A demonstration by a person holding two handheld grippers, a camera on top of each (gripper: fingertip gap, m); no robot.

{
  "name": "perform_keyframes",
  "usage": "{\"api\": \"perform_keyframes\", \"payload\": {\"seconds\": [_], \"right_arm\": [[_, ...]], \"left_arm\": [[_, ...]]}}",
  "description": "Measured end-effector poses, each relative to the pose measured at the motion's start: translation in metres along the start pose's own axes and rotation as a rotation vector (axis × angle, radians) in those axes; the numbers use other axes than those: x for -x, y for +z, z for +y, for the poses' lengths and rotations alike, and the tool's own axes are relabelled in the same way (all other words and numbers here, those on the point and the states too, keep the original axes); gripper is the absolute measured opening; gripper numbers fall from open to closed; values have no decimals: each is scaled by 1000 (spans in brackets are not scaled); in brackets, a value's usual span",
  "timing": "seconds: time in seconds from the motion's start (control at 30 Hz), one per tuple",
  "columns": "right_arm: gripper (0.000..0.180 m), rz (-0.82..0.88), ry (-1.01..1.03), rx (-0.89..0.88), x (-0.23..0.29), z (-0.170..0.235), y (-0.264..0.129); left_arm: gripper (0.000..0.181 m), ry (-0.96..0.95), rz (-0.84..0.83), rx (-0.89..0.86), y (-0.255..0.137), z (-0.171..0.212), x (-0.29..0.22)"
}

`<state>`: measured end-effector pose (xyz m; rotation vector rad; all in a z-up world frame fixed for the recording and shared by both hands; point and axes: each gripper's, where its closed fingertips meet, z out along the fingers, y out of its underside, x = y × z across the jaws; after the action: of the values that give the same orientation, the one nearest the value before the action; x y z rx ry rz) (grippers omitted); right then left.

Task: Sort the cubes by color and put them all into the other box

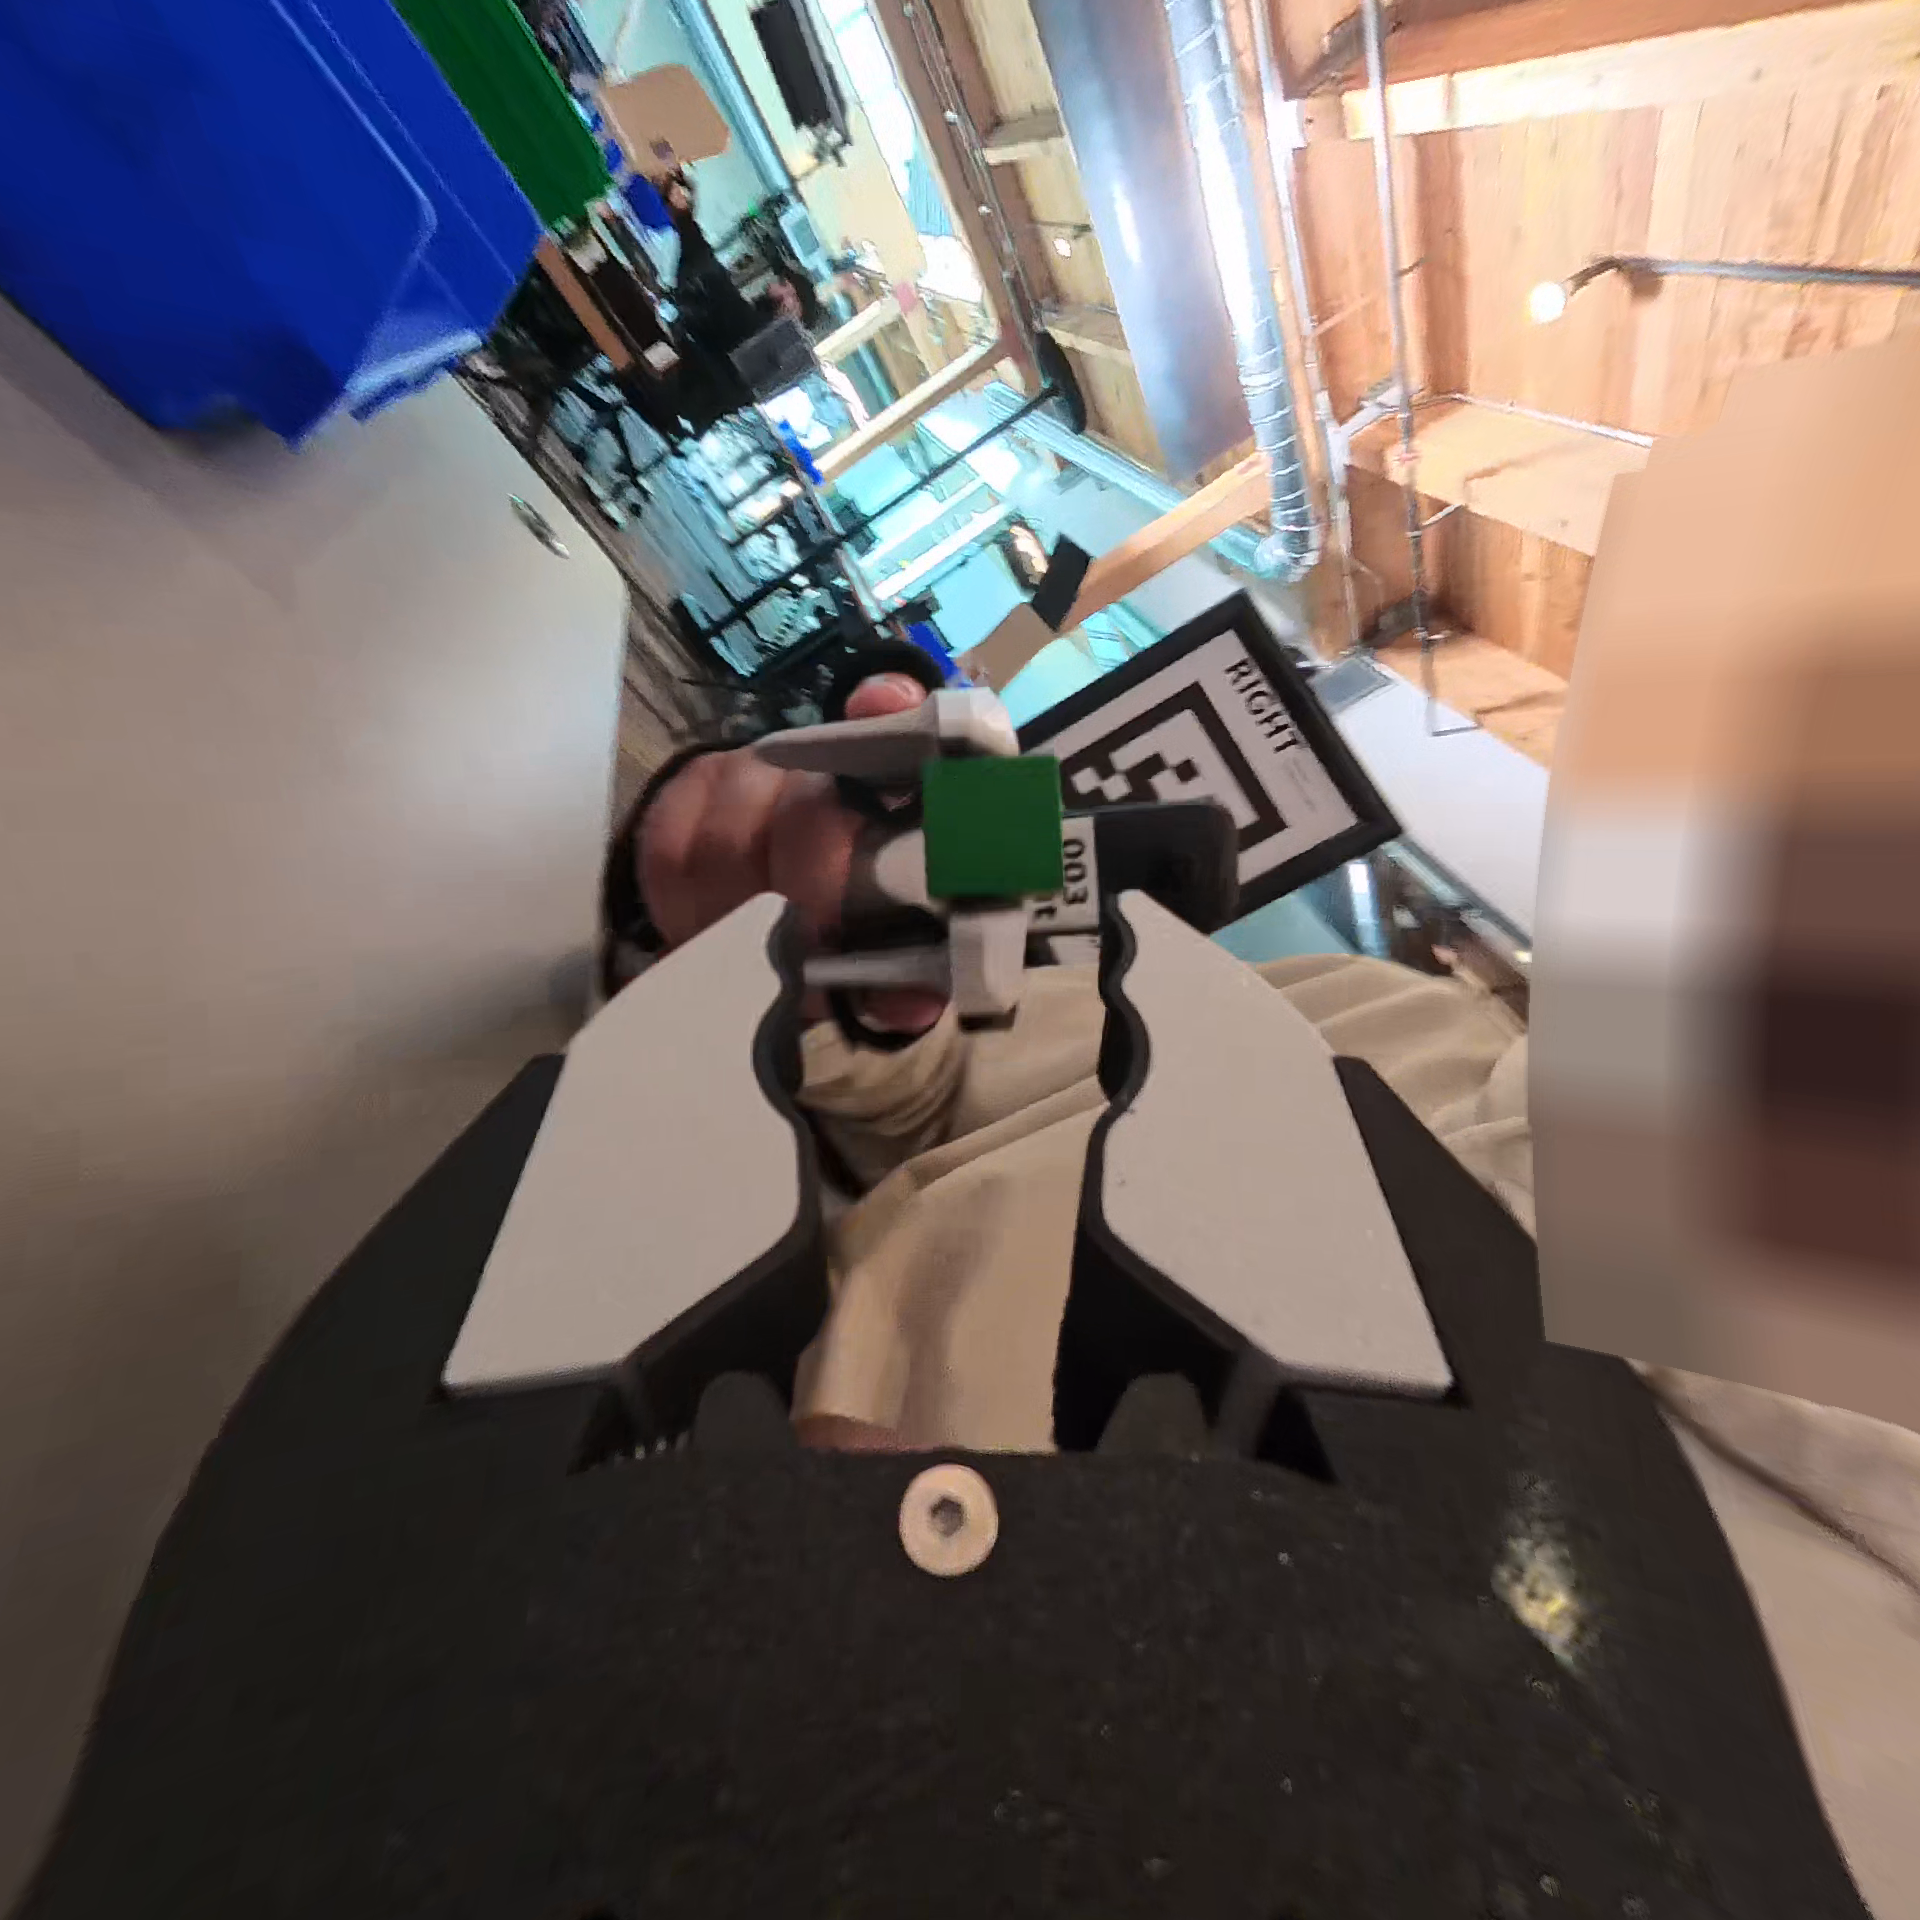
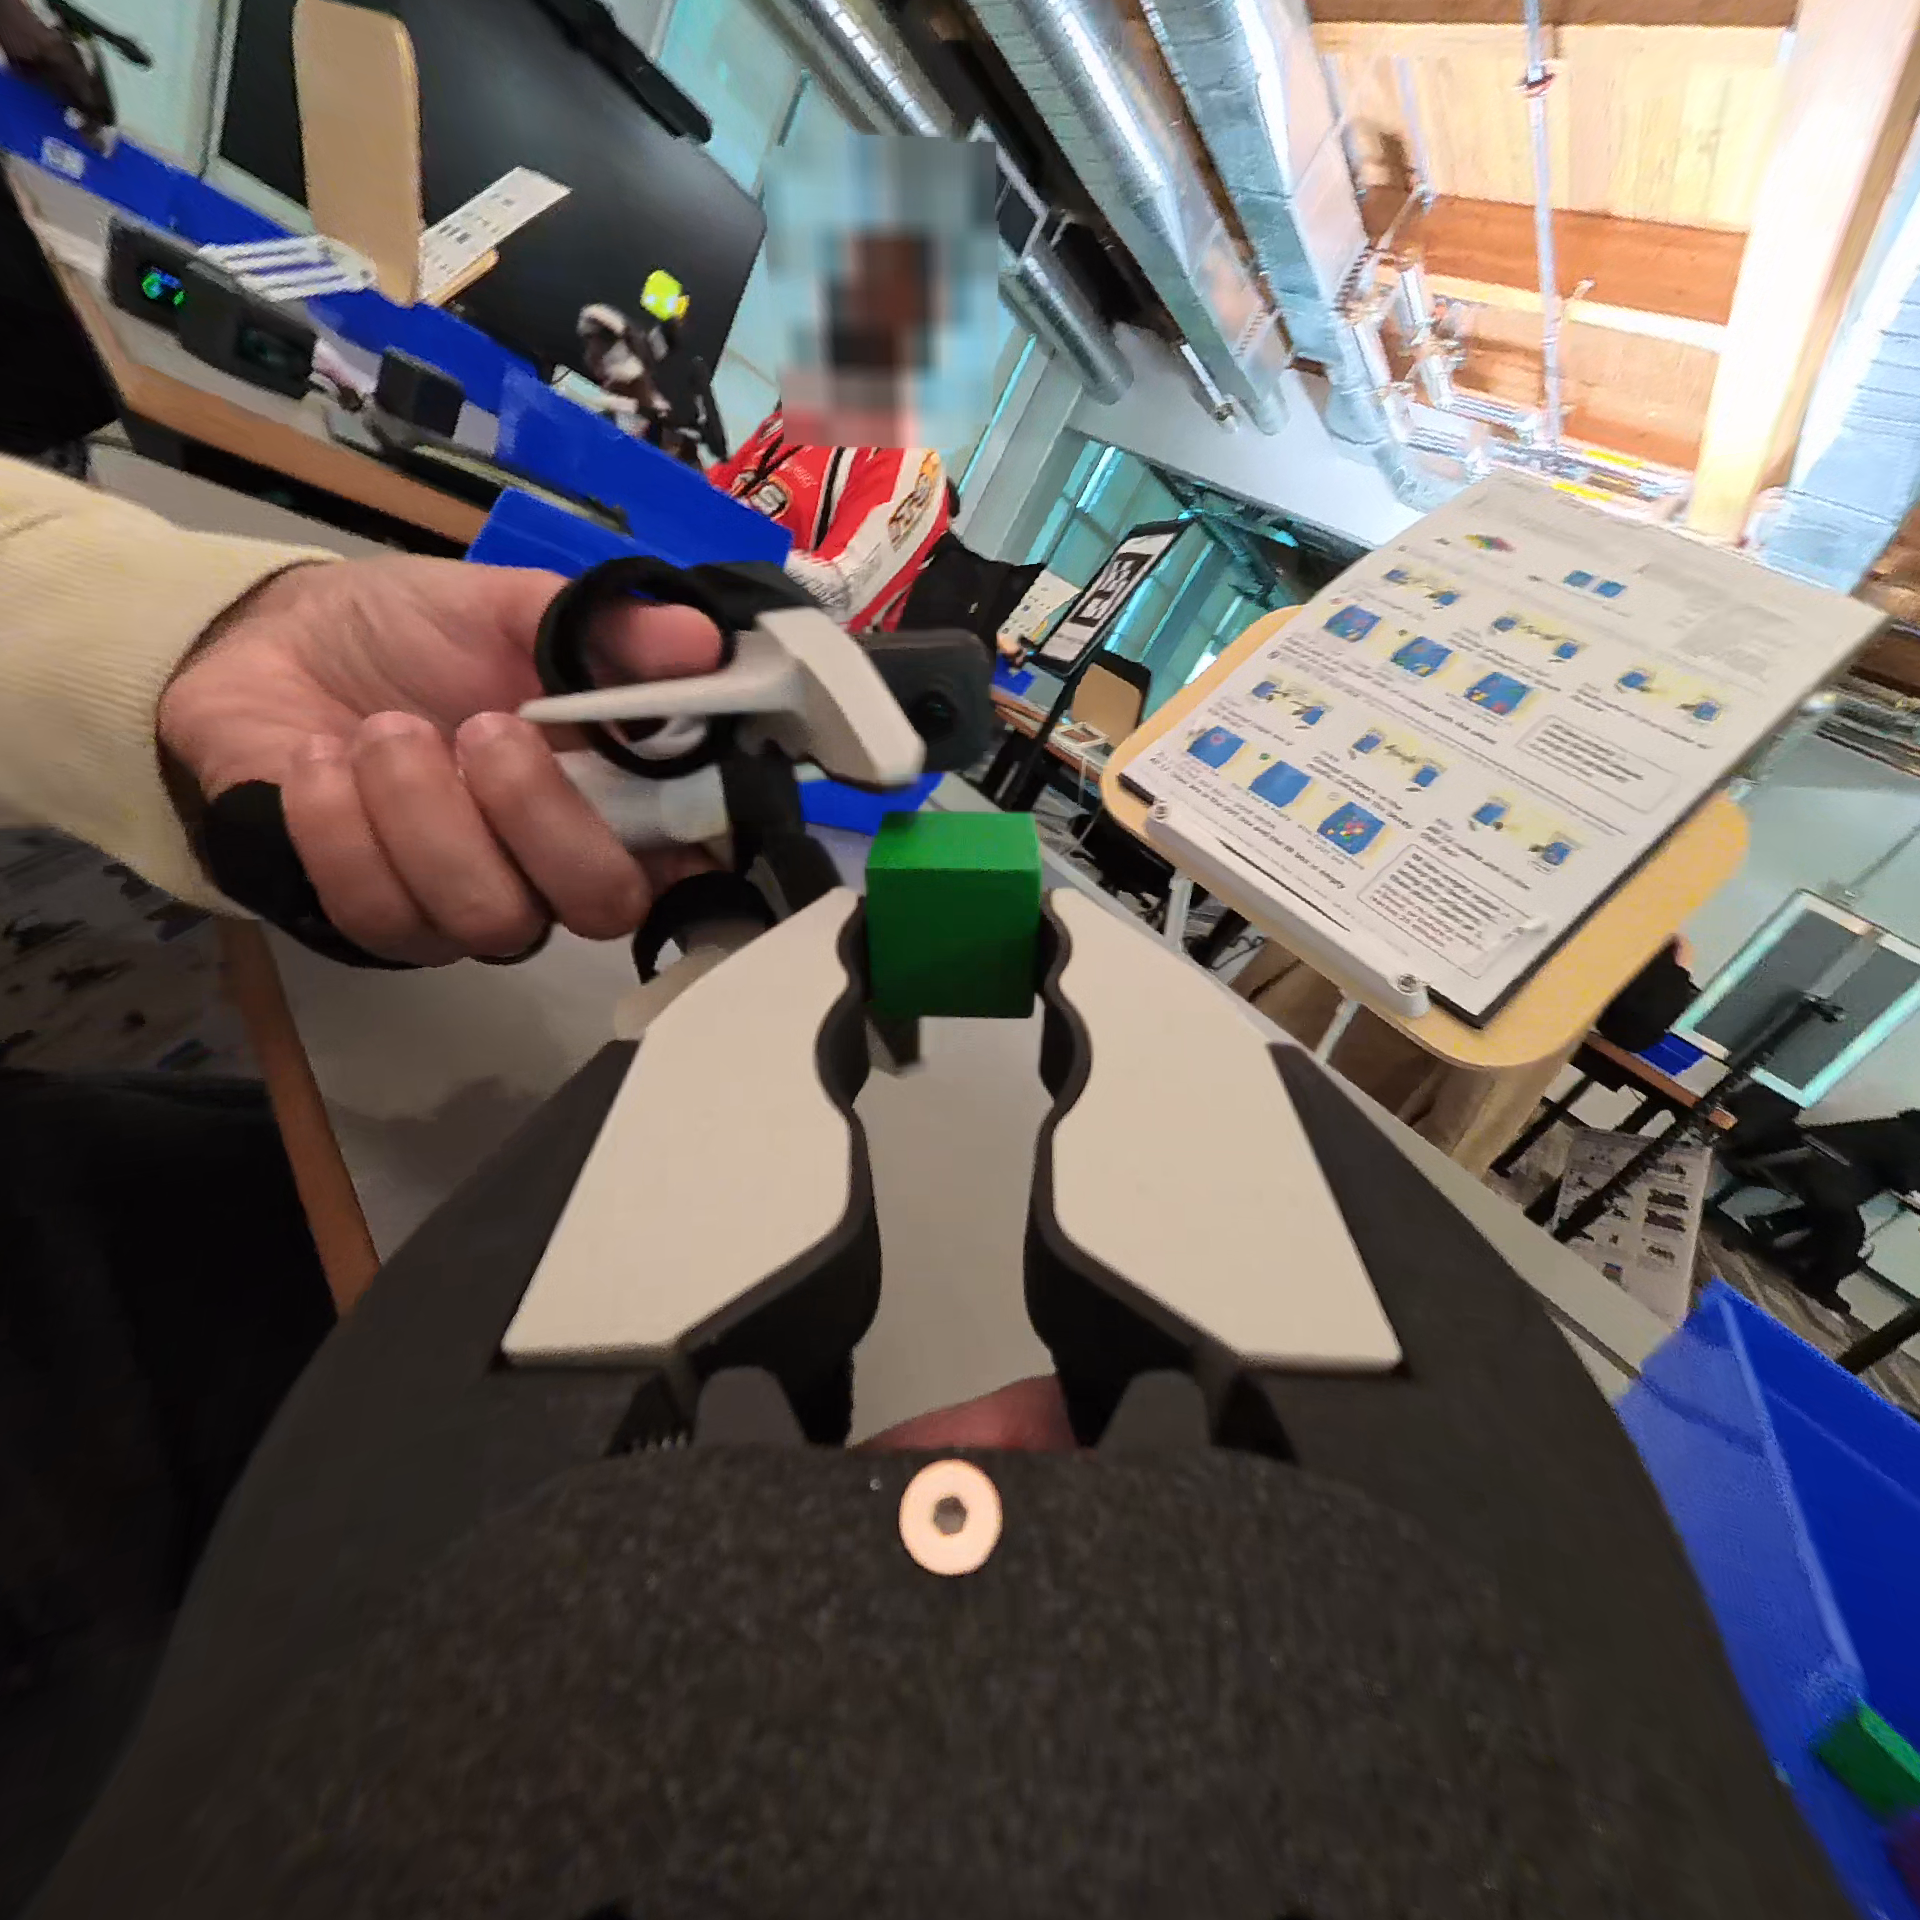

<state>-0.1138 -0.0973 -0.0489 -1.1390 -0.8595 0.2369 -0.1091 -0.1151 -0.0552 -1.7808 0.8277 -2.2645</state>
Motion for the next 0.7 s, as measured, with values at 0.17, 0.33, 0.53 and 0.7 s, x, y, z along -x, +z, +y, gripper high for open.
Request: {"api": "perform_keyframes", "payload": {"seconds": [0.17,0.33,0.53,0.7], "right_arm": [[29,141,66,94,-39,17,-36],[29,359,199,215,-96,48,-68],[29,409,287,269,-114,76,-75],[29,527,156,356,-164,78,-85]], "left_arm": [[59,354,-445,-93,-73,-14,28],[48,618,-975,-242,-162,-38,52],[48,607,-992,-203,-164,-32,66],[47,653,-1023,-149,-159,-28,69]]}}
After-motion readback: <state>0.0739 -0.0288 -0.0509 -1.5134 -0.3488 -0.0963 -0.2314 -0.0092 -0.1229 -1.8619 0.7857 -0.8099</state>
